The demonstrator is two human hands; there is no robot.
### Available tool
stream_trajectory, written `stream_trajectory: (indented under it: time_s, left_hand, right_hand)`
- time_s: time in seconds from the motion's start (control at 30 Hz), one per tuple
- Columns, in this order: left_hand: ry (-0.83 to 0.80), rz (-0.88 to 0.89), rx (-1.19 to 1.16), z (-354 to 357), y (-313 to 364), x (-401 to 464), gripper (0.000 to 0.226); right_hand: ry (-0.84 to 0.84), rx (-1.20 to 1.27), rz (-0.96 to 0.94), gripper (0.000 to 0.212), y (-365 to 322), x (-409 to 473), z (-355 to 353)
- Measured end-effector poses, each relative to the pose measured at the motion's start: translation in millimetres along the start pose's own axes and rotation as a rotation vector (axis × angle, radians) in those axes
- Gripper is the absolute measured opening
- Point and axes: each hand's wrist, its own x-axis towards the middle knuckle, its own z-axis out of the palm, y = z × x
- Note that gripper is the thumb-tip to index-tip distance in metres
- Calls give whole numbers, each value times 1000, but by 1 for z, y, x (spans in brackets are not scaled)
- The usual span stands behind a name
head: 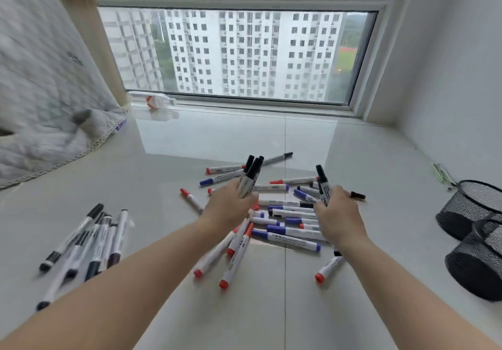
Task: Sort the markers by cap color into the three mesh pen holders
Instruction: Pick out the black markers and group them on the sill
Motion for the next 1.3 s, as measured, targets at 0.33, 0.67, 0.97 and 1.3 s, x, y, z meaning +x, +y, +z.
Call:
stream_trajectory:
  time_s: [0.33, 0.67, 0.97, 1.3]
  left_hand:
    - [147, -223, 140, -93, -93, -100, 15]
    - [153, -256, 380, -103, -127, -98, 50]
    - [136, -173, 583, -89, -134, -91, 43]
    - [155, -302, 628, -90, -161, -95, 56]
  right_hand:
    - [-441, 478, 147, 19, -112, -86, 125]
    - [-457, 385, 114, 19, -150, -114, 199]
    - [-390, 413, -25, 40, -149, -113, 217]
    - [-335, 146, -172, 51, -144, -117, 230]
